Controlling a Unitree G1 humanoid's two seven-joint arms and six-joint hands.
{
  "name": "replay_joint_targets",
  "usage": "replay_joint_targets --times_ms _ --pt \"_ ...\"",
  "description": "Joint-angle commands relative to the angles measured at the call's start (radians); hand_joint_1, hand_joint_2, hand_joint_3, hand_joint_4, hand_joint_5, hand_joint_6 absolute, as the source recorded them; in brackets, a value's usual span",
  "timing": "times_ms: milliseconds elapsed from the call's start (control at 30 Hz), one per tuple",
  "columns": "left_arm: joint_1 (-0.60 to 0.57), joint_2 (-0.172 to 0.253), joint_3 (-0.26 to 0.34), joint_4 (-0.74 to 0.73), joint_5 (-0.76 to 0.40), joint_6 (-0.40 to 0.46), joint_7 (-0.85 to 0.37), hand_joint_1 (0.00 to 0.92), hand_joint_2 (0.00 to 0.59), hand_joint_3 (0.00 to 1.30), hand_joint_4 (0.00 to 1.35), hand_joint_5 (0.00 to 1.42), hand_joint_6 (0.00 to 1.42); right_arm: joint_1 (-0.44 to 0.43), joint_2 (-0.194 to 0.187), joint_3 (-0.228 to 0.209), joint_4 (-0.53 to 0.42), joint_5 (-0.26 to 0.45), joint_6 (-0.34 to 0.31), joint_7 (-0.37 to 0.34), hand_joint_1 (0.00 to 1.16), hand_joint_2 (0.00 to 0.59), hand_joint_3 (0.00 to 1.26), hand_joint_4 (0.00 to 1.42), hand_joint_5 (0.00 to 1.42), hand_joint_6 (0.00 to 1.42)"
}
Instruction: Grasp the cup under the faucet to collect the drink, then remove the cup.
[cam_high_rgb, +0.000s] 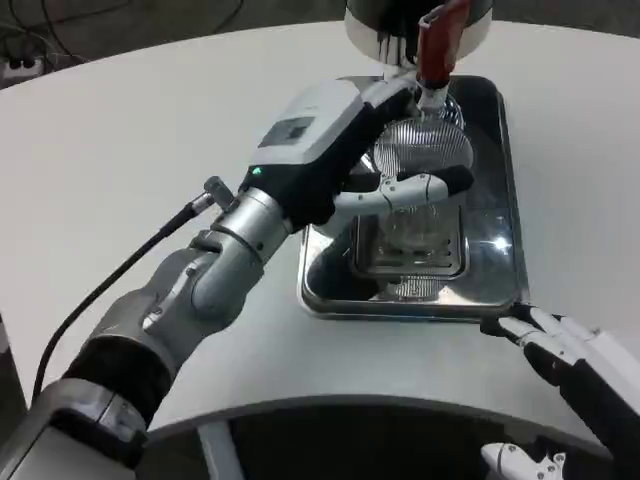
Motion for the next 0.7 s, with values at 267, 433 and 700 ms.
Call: replay_joint_targets --times_ms 267,433,700 --pt "0.122 0.072 0.063 -0.165 -0.032 -0.030 -0.016 0.066 0.111 0.14 0.07 0.29 0.41 -0.001 -0.007 0.017 -0.017 0.011 0.019 -0.017 0.36 0.368 0.12 0.00 0.00 0.00" --pt "0.200 0.090 0.109 -0.266 -0.063 -0.032 -0.030 0.061 0.110 0.28 0.20 0.33 0.45 -0.004 -0.007 0.023 -0.017 0.009 0.032 -0.022 0.36 0.372 0.12 0.00 0.00 0.00" --pt "0.385 0.135 0.242 -0.565 -0.162 -0.018 -0.058 0.099 0.122 0.38 0.29 0.37 0.47 -0.004 -0.008 0.038 -0.017 0.003 0.046 -0.036 0.36 0.374 0.12 0.00 0.00 0.00"
